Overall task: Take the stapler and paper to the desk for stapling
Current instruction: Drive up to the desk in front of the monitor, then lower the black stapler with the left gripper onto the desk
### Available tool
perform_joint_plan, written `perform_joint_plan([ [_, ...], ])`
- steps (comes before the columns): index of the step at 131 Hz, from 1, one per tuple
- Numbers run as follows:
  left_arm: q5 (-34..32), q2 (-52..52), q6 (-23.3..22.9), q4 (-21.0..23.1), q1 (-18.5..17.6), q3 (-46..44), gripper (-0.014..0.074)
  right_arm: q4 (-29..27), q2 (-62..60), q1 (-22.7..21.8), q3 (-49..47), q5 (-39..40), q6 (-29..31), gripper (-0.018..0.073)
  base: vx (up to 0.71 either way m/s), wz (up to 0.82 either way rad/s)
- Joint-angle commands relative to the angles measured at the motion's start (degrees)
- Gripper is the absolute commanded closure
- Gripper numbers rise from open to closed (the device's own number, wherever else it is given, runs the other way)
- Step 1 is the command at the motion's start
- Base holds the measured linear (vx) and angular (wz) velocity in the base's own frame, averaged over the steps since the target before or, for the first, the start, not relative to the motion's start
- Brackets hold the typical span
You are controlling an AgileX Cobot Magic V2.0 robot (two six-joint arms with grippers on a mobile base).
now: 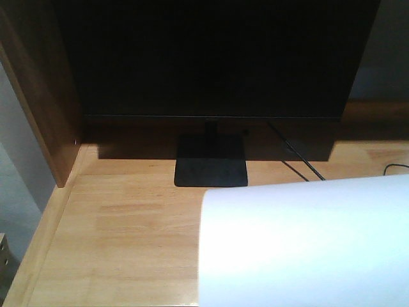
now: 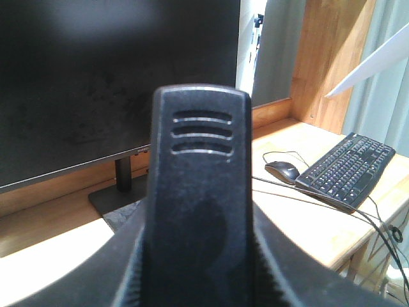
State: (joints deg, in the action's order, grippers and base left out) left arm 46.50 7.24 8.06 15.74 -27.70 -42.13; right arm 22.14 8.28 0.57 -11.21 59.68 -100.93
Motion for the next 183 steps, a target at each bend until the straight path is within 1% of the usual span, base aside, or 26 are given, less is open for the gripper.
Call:
perform_joint_plan([
  [1,-7.63,0.89,0.07,1.25,-0.23,-1.62,0.0596,-0.6,0.77,-0.02,-1.61,1.55,0.57,0.0565,0.0,0.0],
  [33,-8.82,0.95,0.07,0.48,-0.23,-1.62,0.0596,-0.6,0.77,-0.02,-1.61,1.55,0.57,0.0565,0.0,0.0],
  [58,-12.92,2.21,0.07,-1.4,-0.23,-1.62,0.0596,-0.6,0.77,-0.02,-1.61,1.55,0.57,0.0565,0.0,0.0],
  [75,-14.84,7.22,1.62,-2.49,-0.23,-1.62,0.0596,-0.6,0.77,-0.02,-1.61,1.55,0.57,0.0565,0.0,0.0],
  [95,-21.27,16.04,4.36,-2.08,-0.23,-1.62,0.0596,-0.6,0.77,-0.02,-1.61,1.55,0.57,0.0565,0.0,0.0],
  [104,-24.39,20.57,7.71,-0.36,-0.23,-1.62,0.0596,-0.6,0.77,-0.02,-1.61,1.55,0.57,0.0565,0.0,0.0],
  [113,-26.64,24.69,12.51,2.15,-0.23,-1.62,0.0596,-0.6,0.77,-0.02,-1.61,1.55,0.57,0.0565,0.0,0.0],
  [128,-29.56,31.86,19.6,7.76,-0.18,-1.62,0.0596,-0.6,0.77,-0.02,-1.61,1.55,0.57,0.0565,0.0,0.0],
  [140,-31.04,36.99,26.98,12.13,-0.18,-1.62,0.0596,-0.6,0.77,-0.02,-1.61,1.55,0.57,0.0565,0.0,0.0],
  [141,-31.04,36.99,26.98,12.13,-0.18,-1.62,0.0596,-0.6,0.77,-0.02,-1.61,1.55,0.57,0.0565,0.0,0.0],
  [153,-32.04,41.66,35.78,17.31,0.15,-1.62,0.0596,-0.6,0.77,-0.02,-1.61,1.55,0.57,0.0565,0.0,0.0],
  [154,-32.13,42.01,37.15,17.74,0.29,-1.62,0.0596,-0.6,0.77,-0.02,-1.61,1.55,0.57,0.0565,0.0,0.0],
  [155,-32.2,42.34,37.15,18.2,0.29,-1.62,0.0596,-0.6,0.77,-0.02,-1.61,1.55,0.57,0.0565,0.0,0.0],
  [159,-32.47,43.66,39.89,19.6,0.62,-1.62,0.0596,-0.6,0.77,-0.02,-1.61,1.55,0.57,0.0565,0.0,-0.01],
  [162,-32.75,44.62,41.91,21.6,1.0,-1.62,0.0596,-0.6,0.77,-0.02,-1.61,1.55,0.57,0.0565,0.0,-0.01],
  [164,-32.92,45.26,43.87,22.59,1.44,-1.62,0.0596,-0.6,0.77,-0.02,-1.61,1.55,0.57,0.0565,0.0,0.0],
  [167,-33.12,46.21,45.16,24.11,1.76,-1.62,0.0596,-0.6,0.77,-0.02,-1.61,1.55,0.57,0.0565,0.0,0.0],
  [168,-33.21,46.84,46.48,24.62,2.13,-1.62,0.0596,-0.6,0.77,-0.02,-1.61,1.55,0.57,0.0565,0.0,0.0],
  [170,-33.21,47.16,47.13,25.6,2.32,-1.62,0.0596,-0.6,0.77,-0.02,-1.61,1.55,0.57,0.0565,0.0,0.0],
  [171,-33.27,47.46,48.49,26.1,2.72,-1.62,0.0596,-0.6,0.77,-0.02,-1.61,1.55,0.57,0.0565,0.0,0.0],
  [172,-33.27,47.78,48.49,26.59,2.72,-1.62,0.0596,-0.6,0.77,-0.02,-1.61,1.55,0.57,0.0565,0.0,0.0],
  [174,-33.27,48.39,50.49,27.55,3.37,-1.62,0.0596,-0.6,0.77,-0.02,-1.61,1.55,0.57,0.0565,0.0,0.0],
  [175,-33.27,48.69,50.49,28.01,3.37,-1.62,0.0596,-0.6,0.77,-0.02,-1.61,1.55,0.57,0.0565,0.0,0.0],
  [176,-33.27,48.99,51.81,28.48,3.82,-1.62,0.0596,-0.6,0.77,-0.02,-1.61,1.55,0.57,0.0565,0.0,0.0],
  [177,-33.27,49.3,51.81,28.91,3.82,-1.62,0.0596,-0.6,0.77,-0.02,-1.61,1.55,0.57,0.0565,0.0,0.0],
  [183,-32.97,51.43,56.18,31.46,5.47,-1.62,0.0596,-0.6,0.77,-0.02,-1.61,1.55,0.57,0.0565,0.0,0.0],
])
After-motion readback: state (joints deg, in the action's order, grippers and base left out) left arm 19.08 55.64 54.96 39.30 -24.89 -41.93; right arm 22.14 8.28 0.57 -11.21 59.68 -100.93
